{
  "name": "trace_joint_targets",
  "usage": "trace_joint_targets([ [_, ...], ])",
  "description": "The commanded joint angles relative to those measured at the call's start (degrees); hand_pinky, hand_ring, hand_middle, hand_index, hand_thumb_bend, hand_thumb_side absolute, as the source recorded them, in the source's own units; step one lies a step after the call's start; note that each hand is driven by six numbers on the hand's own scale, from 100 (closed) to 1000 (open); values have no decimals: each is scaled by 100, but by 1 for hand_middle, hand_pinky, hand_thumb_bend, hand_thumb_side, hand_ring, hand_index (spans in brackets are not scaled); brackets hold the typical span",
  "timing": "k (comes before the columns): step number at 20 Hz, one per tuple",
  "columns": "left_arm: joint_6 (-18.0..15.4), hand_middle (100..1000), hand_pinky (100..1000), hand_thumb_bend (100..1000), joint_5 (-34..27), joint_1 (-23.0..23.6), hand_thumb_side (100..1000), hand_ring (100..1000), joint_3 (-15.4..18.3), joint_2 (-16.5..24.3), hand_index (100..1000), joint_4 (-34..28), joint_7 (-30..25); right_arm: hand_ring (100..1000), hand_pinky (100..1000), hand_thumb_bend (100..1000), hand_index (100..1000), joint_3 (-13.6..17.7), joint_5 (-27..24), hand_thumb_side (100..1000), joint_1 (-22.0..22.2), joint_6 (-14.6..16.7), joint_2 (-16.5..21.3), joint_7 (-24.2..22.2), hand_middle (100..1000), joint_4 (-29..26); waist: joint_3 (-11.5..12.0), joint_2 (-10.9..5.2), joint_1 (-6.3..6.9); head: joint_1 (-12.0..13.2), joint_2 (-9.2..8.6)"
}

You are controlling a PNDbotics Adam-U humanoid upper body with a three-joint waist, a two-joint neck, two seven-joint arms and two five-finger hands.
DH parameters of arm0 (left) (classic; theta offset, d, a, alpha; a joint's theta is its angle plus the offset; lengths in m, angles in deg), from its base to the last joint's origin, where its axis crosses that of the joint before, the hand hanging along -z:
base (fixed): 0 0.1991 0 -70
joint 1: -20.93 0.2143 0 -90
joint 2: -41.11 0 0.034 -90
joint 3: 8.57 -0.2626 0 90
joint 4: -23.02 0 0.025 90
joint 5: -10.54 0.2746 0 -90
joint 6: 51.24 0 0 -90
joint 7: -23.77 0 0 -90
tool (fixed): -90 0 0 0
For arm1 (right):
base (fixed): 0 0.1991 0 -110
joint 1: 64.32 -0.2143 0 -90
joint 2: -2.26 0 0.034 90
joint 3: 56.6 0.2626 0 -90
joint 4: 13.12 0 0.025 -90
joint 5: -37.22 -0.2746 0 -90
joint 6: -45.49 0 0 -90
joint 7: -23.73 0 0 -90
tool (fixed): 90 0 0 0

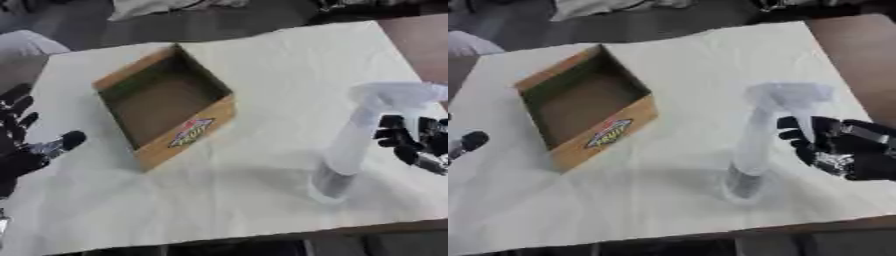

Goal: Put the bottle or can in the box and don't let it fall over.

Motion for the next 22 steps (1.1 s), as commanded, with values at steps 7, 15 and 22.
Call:
trace_joint_targets([
  [7, -6, 966, 1000, 1000, -37, -22, 100, 1000, 15, 49, 858, -117, -35, 1000, 1000, 100, 1000, 5, 30, 497, -198, -101, -76, 61, 1000, 44, 20, -47, -4, -39, 30],
  [15, 7, 966, 1000, 1000, -38, -14, 100, 1000, 13, 35, 857, -117, -42, 1000, 1000, 100, 1000, -14, 48, 521, -284, -142, -230, 28, 1000, 46, 27, -41, -2, -46, 30],
  [22, 12, 966, 1000, 1000, -41, -9, 100, 1000, 14, 21, 856, -117, -51, 1000, 1000, 100, 1000, -43, -28, 627, -339, -218, -419, -104, 1000, 17, 34, -39, 1, -59, 30],
])
